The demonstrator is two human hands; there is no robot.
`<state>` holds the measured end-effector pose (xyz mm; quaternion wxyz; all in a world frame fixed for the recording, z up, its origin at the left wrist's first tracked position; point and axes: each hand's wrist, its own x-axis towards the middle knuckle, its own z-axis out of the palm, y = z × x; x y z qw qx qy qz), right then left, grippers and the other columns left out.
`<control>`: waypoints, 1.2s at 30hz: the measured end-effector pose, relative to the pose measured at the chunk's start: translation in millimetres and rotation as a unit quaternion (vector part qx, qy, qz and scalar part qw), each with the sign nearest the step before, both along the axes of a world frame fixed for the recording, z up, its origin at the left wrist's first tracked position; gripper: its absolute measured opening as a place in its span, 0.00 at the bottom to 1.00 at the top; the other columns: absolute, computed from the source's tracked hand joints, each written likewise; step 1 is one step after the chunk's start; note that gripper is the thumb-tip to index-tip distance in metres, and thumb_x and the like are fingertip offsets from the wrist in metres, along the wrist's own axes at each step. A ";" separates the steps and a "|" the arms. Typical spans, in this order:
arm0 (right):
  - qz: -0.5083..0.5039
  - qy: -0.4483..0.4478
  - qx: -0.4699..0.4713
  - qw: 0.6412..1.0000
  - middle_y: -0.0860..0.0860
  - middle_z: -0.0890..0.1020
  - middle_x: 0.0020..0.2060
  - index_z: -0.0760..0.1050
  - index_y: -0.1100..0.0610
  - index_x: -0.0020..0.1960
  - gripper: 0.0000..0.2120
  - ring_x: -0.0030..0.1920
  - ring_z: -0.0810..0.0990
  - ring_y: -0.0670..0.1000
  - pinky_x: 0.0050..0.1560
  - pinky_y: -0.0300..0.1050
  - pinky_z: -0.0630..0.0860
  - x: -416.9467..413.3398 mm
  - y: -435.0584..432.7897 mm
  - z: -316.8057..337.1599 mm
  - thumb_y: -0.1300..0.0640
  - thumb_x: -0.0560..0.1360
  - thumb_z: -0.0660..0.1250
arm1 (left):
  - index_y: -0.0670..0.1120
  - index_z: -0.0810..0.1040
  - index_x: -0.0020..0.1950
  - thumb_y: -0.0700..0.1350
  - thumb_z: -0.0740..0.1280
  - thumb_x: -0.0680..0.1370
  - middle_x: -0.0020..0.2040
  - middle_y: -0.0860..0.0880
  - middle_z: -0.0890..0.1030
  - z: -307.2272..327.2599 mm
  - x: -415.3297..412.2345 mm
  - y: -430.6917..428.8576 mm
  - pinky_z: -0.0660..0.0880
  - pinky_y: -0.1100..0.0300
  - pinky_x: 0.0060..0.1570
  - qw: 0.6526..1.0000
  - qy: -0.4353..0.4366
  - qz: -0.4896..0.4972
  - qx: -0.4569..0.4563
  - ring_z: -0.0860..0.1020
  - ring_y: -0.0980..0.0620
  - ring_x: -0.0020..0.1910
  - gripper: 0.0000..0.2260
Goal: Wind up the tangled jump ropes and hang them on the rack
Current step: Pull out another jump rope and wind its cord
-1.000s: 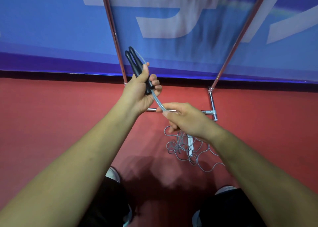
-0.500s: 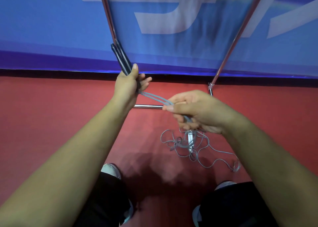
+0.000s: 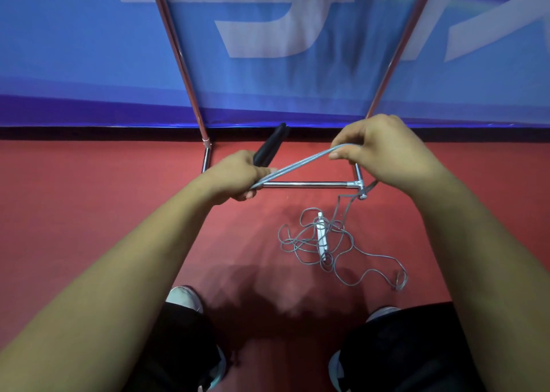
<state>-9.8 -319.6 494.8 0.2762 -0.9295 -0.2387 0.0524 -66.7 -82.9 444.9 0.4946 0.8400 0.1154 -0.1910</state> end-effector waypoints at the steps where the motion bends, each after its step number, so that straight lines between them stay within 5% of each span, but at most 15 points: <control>1: -0.002 0.000 -0.006 1.000 0.45 0.83 0.33 0.84 0.48 0.43 0.02 0.39 0.81 0.44 0.49 0.50 0.78 3.2 -4.3 -0.6 0.51 0.72 0.75 | 0.45 0.66 0.41 0.45 0.64 0.83 0.21 0.51 0.68 0.1 -0.8 0.7 0.58 0.68 0.18 1.000 0.000 -0.005 -0.031 0.63 0.57 0.16 0.13; 7: -0.007 0.007 0.017 1.000 0.44 0.83 0.34 0.85 0.50 0.44 0.01 0.41 0.81 0.45 0.51 0.49 0.77 12.5 -17.8 -2.2 0.54 0.73 0.74 | 0.42 0.71 0.49 0.69 0.55 0.76 0.28 0.48 0.68 -2.2 -5.3 -2.2 0.61 0.60 0.28 0.987 0.026 -0.086 -0.132 0.64 0.53 0.22 0.29; 14: -0.017 0.008 0.048 0.999 0.43 0.84 0.35 0.85 0.49 0.41 0.01 0.41 0.81 0.43 0.49 0.44 0.76 14.9 -15.3 -4.7 0.53 0.72 0.76 | 0.43 0.73 0.49 0.61 0.60 0.81 0.29 0.50 0.69 -4.0 -13.3 -8.2 0.66 0.62 0.27 0.965 0.081 -0.240 -0.070 0.67 0.51 0.25 0.20; 19: -0.017 0.040 0.122 0.992 0.50 0.85 0.34 0.85 0.52 0.40 0.03 0.36 0.79 0.46 0.42 0.41 0.73 17.6 -14.7 -10.2 0.55 0.69 0.78 | 0.41 0.71 0.48 0.54 0.62 0.83 0.30 0.42 0.69 0.8 -19.7 -14.7 0.67 0.61 0.31 0.945 0.030 -0.307 -0.111 0.68 0.51 0.25 0.16; 25: -0.045 0.170 0.219 0.960 0.48 0.73 0.24 0.85 0.55 0.39 0.06 0.27 0.65 0.46 0.30 0.40 0.63 23.4 -9.2 -38.8 0.59 0.75 0.73 | 0.45 0.66 0.44 0.52 0.59 0.83 0.31 0.48 0.69 2.4 -19.4 -12.9 0.66 0.53 0.36 0.952 -0.070 -0.222 -0.197 0.72 0.48 0.31 0.13; 30: -0.002 0.259 0.234 0.937 0.50 0.72 0.26 0.85 0.56 0.46 0.06 0.28 0.66 0.48 0.31 0.39 0.67 20.4 -3.5 -48.6 0.58 0.78 0.69 | 0.43 0.71 0.54 0.55 0.62 0.81 0.43 0.48 0.82 -1.9 -16.0 -9.9 0.81 0.49 0.50 0.939 -0.057 -0.135 -0.310 0.83 0.44 0.55 0.15; 32: 0.000 0.269 0.224 0.937 0.49 0.72 0.26 0.84 0.56 0.45 0.07 0.28 0.68 0.47 0.32 0.38 0.69 19.3 -2.7 -50.3 0.59 0.79 0.68 | 0.44 0.70 0.57 0.55 0.62 0.79 0.49 0.46 0.86 2.5 -15.3 -9.0 0.82 0.54 0.41 0.941 -0.043 -0.117 -0.313 0.85 0.45 0.46 0.15; 34: 0.004 0.282 0.225 0.933 0.49 0.72 0.26 0.84 0.57 0.46 0.08 0.30 0.70 0.48 0.35 0.40 0.72 17.8 -2.6 -53.0 0.59 0.80 0.67 | 0.43 0.70 0.53 0.56 0.64 0.79 0.38 0.47 0.84 5.8 -14.3 -8.2 0.72 0.63 0.28 0.948 -0.080 -0.101 -0.292 0.78 0.51 0.27 0.16; 36: 0.015 0.290 0.236 0.927 0.50 0.70 0.27 0.83 0.58 0.48 0.09 0.30 0.71 0.48 0.37 0.40 0.74 16.2 -2.3 -54.3 0.60 0.81 0.65 | 0.43 0.71 0.52 0.52 0.62 0.80 0.31 0.49 0.74 6.4 -9.9 -6.7 0.62 0.65 0.25 0.951 -0.117 -0.056 -0.282 0.67 0.55 0.23 0.12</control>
